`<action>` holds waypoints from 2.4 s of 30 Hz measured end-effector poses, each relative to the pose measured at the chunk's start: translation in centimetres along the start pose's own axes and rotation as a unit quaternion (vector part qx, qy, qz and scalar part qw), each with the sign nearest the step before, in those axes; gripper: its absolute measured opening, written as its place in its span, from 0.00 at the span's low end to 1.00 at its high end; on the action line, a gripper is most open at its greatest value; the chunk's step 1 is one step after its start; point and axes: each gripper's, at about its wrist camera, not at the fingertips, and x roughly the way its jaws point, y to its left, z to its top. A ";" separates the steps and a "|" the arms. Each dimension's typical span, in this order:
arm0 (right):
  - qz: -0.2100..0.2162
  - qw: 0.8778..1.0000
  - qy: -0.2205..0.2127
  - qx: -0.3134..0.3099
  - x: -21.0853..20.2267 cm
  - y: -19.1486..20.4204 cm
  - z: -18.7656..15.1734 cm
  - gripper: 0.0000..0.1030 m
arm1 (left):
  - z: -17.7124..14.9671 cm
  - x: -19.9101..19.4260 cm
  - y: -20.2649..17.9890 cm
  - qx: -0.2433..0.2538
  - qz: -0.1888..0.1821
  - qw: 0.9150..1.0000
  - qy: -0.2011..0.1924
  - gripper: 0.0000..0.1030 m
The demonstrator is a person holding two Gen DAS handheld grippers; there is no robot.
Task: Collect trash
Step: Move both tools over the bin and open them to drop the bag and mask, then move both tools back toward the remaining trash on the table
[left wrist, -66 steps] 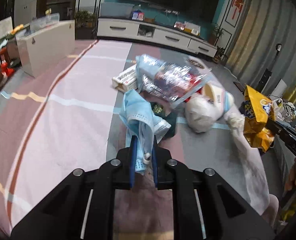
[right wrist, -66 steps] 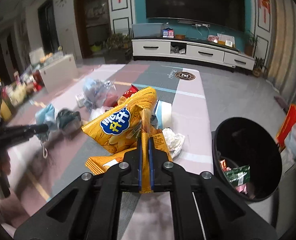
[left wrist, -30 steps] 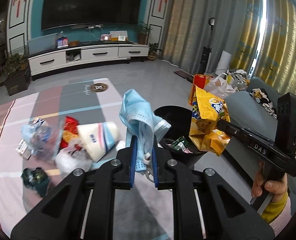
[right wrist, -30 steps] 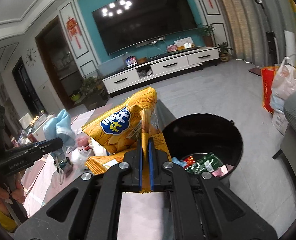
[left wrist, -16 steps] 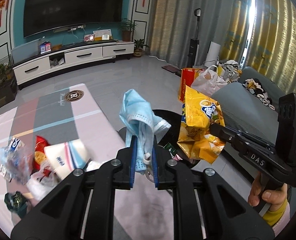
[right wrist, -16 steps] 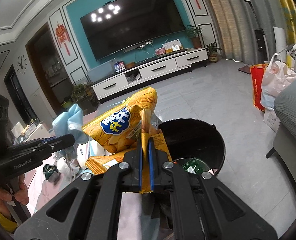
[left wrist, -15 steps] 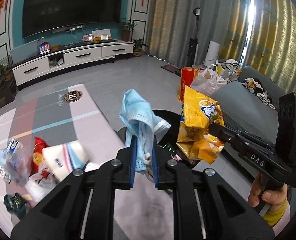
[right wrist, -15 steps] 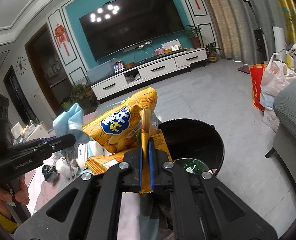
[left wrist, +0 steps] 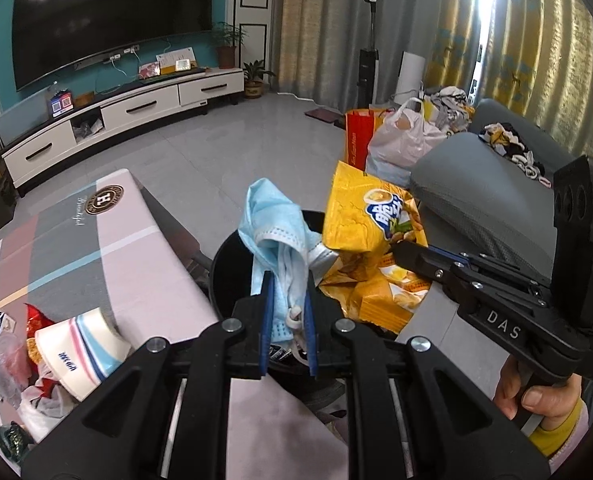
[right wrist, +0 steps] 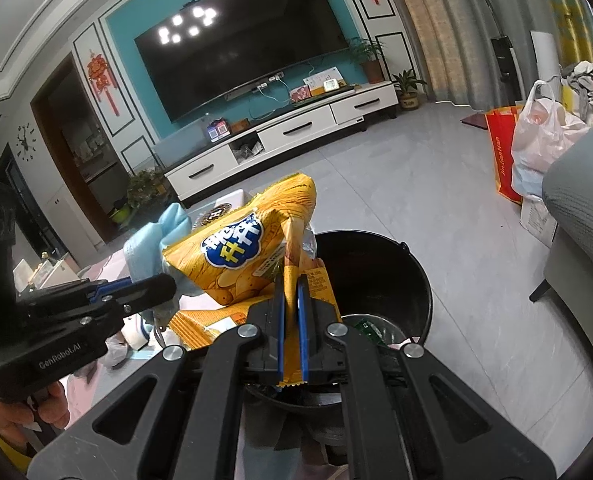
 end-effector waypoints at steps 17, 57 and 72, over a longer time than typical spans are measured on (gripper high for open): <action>-0.031 0.999 0.028 -0.002 3.3 -0.7 0.0 0.06 | 0.1 4.5 -0.4 0.005 0.012 0.999 0.035 0.16; -0.020 0.997 0.080 -0.008 -1.8 5.1 -2.9 0.62 | -7.6 -9.2 4.7 -0.069 0.136 0.988 0.002 0.97; 0.013 0.991 0.106 -0.082 -2.2 12.8 -4.2 0.62 | -14.6 -16.0 10.6 -0.164 0.176 0.971 0.004 0.97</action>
